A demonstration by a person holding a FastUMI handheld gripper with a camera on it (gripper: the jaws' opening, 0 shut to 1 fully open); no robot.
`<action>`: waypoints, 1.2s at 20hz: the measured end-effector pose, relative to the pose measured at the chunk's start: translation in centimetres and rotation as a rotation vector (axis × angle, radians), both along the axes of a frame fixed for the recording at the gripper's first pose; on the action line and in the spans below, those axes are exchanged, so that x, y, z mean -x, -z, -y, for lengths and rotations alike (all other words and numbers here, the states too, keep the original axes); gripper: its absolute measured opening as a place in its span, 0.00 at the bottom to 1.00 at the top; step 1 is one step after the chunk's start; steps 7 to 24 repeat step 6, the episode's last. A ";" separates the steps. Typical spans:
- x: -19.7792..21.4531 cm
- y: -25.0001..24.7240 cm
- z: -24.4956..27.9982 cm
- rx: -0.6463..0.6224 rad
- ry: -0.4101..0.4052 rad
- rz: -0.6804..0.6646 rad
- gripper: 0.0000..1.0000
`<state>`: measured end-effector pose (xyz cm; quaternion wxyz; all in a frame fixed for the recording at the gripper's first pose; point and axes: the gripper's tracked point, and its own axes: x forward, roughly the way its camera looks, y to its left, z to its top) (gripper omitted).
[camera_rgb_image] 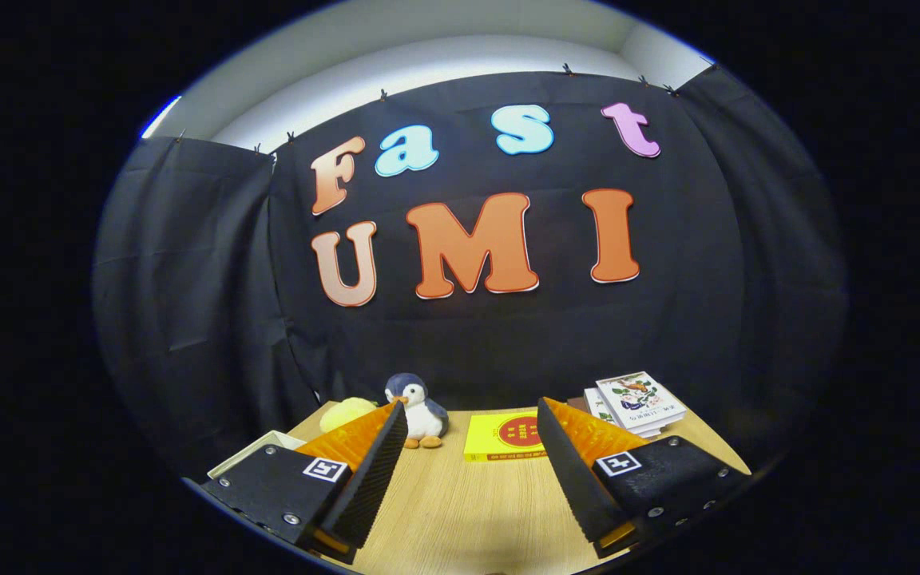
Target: Open the storage box then place both shoes into the box .Put the left shoe in first, then the right shoe, with the right side of both shoes facing outward in a uniform manner.
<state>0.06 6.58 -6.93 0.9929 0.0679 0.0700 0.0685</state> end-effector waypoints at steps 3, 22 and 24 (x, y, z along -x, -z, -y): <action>0.2 -1.0 1.3 0.019 0.002 0.050 0.97; 0.1 -1.5 2.4 -0.005 0.015 0.061 0.97; 0.1 -1.5 2.4 -0.005 0.015 0.061 0.97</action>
